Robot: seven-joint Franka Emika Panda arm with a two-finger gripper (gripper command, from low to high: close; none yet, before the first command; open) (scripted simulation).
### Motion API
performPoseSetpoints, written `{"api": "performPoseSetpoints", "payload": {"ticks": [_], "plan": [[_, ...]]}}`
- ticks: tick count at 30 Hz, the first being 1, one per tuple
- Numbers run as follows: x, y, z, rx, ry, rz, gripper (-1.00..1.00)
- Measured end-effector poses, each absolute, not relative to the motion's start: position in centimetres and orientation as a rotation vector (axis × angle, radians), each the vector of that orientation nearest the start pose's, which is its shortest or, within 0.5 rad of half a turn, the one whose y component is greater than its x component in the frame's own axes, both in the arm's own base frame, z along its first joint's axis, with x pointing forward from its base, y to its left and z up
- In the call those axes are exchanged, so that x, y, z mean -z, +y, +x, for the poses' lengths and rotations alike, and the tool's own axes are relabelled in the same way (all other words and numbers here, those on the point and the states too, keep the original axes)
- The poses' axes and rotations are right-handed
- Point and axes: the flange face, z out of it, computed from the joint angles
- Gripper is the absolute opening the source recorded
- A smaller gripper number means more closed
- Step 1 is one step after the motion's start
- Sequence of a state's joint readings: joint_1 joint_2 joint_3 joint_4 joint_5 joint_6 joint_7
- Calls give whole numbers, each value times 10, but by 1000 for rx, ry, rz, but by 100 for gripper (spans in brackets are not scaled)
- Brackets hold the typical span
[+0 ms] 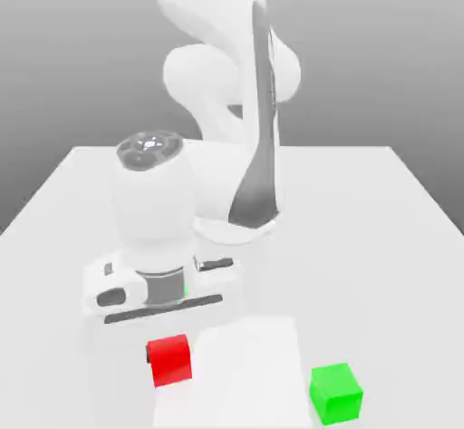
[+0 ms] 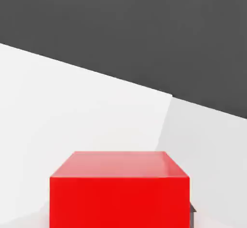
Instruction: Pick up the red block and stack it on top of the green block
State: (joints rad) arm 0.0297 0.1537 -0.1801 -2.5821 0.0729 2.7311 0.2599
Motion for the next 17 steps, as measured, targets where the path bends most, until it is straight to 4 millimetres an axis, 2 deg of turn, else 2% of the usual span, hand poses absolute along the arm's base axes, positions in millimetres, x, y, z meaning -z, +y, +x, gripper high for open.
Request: {"api": "performPoseSetpoints", "payload": {"ticks": [3,6,8,10,13,14,17], "plan": [[-220,-13,454,-7,588,-3081,-100],[-233,60,462,-7,408,-3110,-100],[-242,111,461,-4,283,-3126,-100],[-230,130,460,-2,238,-3132,-100],[-193,135,459,-1,226,-3133,-100],[-185,136,459,-1,225,-3134,100],[-185,136,459,-1,225,-3134,100]]}}
